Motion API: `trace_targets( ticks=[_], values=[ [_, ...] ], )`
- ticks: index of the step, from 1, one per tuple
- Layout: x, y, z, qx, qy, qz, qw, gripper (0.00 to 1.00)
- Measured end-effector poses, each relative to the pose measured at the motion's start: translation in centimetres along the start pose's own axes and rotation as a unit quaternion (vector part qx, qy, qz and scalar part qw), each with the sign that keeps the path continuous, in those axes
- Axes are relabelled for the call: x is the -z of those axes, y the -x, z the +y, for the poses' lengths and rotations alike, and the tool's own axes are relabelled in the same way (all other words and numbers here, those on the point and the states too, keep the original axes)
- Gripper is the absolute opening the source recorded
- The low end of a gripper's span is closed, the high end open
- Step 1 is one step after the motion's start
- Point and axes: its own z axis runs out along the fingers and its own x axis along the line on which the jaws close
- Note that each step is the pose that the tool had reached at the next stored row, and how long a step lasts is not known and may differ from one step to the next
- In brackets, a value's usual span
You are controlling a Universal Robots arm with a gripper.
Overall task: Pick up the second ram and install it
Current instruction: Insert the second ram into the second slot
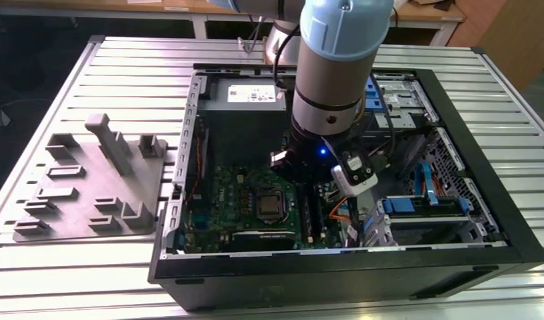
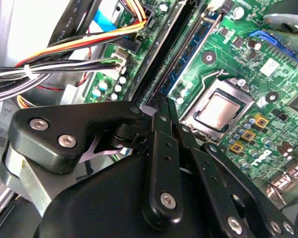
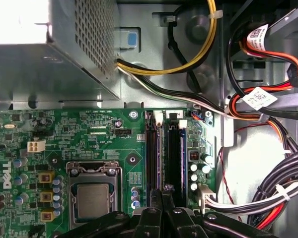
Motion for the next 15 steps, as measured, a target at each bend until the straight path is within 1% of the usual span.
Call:
trace_targets(
  ticks=[7, 8, 10, 11, 15],
  values=[
    [-0.04, -0.01, 0.00, 0.000, 0.0003, 0.0000, 1.0000, 0.11],
    [-0.04, -0.01, -0.01, 0.000, 0.0015, 0.0000, 1.0000, 0.11],
    [-0.04, -0.01, -0.01, 0.000, 0.0062, 0.0000, 1.0000, 0.11],
    [-0.05, -0.01, -0.01, 0.000, 0.0076, 0.0000, 1.0000, 0.11],
    [-0.13, -0.02, -0.02, 0.000, 0.0098, 0.0001, 1.0000, 0.11]
  ],
)
